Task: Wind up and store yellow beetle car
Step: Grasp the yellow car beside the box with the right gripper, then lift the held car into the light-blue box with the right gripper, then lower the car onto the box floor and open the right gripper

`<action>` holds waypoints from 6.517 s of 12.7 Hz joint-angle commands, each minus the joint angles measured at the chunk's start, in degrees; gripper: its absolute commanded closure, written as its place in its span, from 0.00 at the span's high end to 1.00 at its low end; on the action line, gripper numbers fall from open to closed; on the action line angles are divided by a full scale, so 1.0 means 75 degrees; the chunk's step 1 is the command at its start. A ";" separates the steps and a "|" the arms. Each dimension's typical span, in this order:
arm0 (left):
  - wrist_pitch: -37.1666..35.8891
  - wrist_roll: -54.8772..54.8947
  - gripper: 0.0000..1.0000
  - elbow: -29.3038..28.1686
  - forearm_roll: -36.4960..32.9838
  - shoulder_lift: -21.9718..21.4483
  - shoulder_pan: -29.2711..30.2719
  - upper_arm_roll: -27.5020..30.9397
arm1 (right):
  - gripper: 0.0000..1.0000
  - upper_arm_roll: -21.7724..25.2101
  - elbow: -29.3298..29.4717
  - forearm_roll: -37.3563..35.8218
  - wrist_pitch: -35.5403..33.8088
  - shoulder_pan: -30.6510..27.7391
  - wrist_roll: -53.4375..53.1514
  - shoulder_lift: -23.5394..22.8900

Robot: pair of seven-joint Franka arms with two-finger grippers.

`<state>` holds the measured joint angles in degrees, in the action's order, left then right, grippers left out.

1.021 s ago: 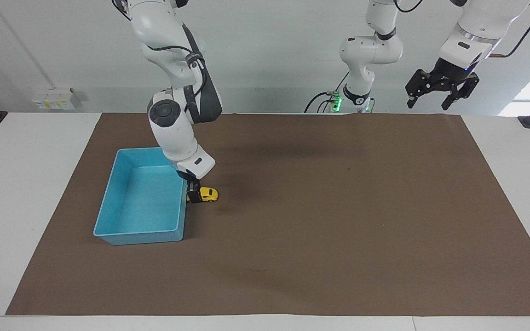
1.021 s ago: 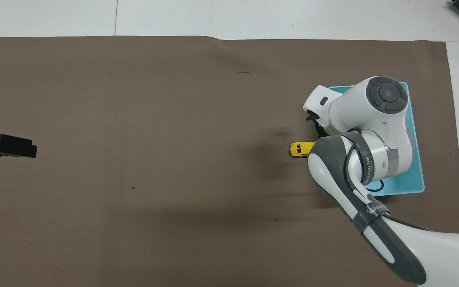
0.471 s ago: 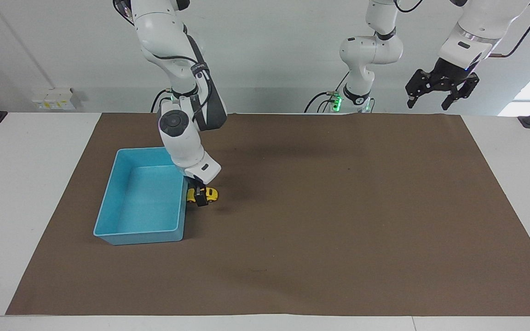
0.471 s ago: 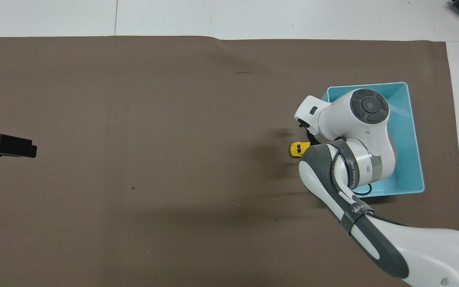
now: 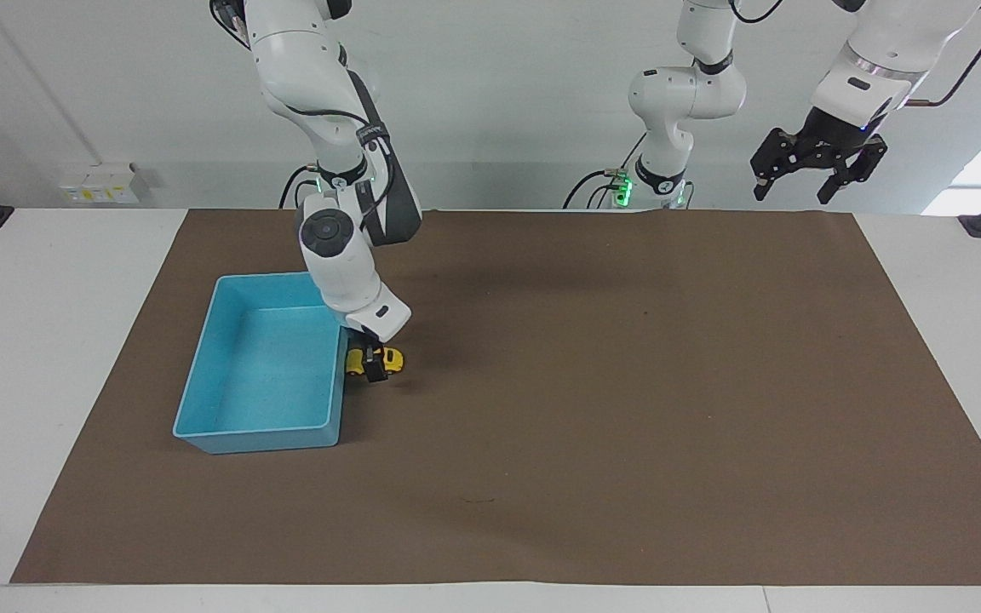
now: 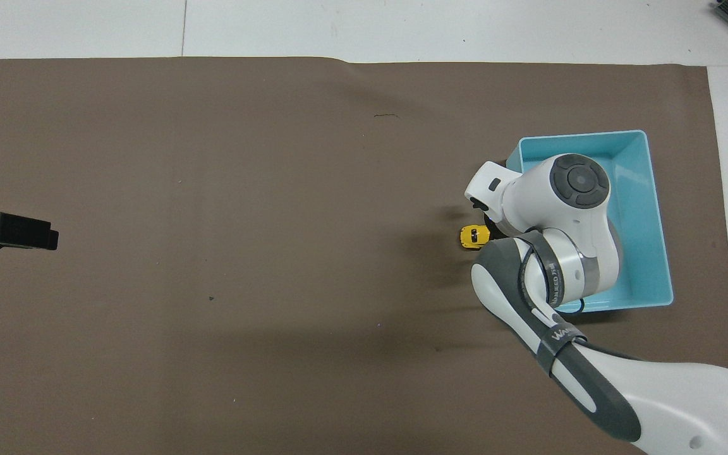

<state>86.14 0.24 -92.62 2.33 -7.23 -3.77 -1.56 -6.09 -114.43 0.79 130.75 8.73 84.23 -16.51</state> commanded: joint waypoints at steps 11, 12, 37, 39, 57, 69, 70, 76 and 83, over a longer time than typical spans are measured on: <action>-0.0154 0.0074 1.00 0.0115 0.0052 0.0026 0.0139 -0.0074 | 0.48 0.0003 -0.0410 -0.0093 0.0380 -0.0086 -0.0227 0.0092; -0.0154 0.0074 1.00 0.0115 0.0052 0.0026 0.0139 -0.0074 | 0.41 0.0003 -0.0398 -0.0093 0.0380 -0.0098 -0.0227 0.0092; -0.0154 0.0074 1.00 0.0115 0.0052 0.0026 0.0139 -0.0074 | 0.09 -0.0173 0.1254 0.0059 -0.1259 0.0207 -0.1539 0.0290; -0.0154 0.0074 1.00 0.0115 0.0052 0.0026 0.0139 -0.0074 | 0.09 -0.0173 0.1324 0.0071 -0.1564 0.0184 -0.1539 0.0454; -0.0154 0.0074 1.00 0.0115 0.0052 0.0026 0.0139 -0.0074 | 0.09 -0.0149 0.1453 0.0387 -0.2796 -0.1550 0.1306 0.0783; -0.0154 0.0074 1.00 0.0115 0.0052 0.0026 0.0128 -0.0074 | 0.09 -0.0079 0.0224 0.0177 -0.1977 -0.2313 0.2222 0.1322; -0.0154 0.0074 1.00 0.0115 0.0052 0.0026 0.0128 -0.0074 | 0.09 -0.0079 0.0060 0.0153 -0.1744 -0.2313 0.2234 0.1334; -0.0154 0.0074 1.00 0.0115 0.0052 0.0026 0.0128 -0.0074 | 0.09 -0.0079 -0.0304 0.0024 -0.1238 -0.2313 0.2222 0.1334; -0.0154 0.0074 1.00 0.0115 0.0052 0.0026 0.0139 -0.0074 | 0.09 -0.0091 -0.0773 -0.0152 -0.0278 -0.2360 0.2246 0.1077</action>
<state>86.10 0.24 -92.62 2.33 -7.23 -3.72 -1.57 -6.20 -119.10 0.59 126.85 -8.05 99.59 -8.48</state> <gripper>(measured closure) 0.000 0.555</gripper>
